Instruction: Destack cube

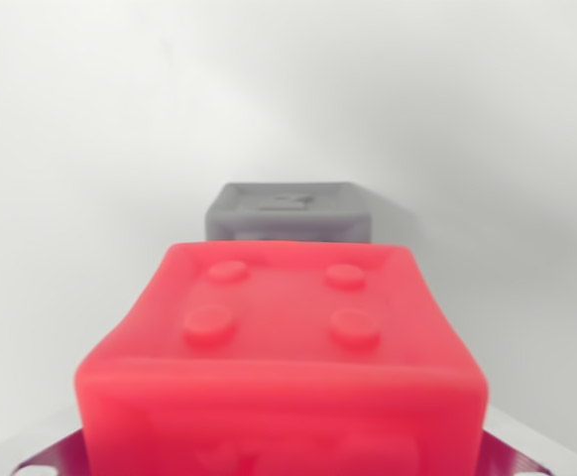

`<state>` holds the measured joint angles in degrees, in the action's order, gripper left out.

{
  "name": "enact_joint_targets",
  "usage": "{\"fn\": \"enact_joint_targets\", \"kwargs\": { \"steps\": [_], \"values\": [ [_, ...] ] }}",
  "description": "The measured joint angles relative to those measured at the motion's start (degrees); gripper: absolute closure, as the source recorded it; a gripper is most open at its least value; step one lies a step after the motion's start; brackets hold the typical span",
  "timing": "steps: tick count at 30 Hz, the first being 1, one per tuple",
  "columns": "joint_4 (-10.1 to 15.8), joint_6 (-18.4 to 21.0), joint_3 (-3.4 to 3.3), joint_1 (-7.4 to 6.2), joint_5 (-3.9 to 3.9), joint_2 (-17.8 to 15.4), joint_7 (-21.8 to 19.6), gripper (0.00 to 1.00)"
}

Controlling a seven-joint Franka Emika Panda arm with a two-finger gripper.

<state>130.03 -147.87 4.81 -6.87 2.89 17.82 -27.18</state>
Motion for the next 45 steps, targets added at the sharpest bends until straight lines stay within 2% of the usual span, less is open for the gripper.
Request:
{"fn": "enact_joint_targets", "kwargs": {
  "steps": [18,45],
  "values": [
    [-0.09,5.80,0.08,0.07,-1.05,-6.02,0.57,1.00],
    [2.89,2.66,-2.16,2.91,-1.59,-5.30,0.42,1.00]
  ]
}}
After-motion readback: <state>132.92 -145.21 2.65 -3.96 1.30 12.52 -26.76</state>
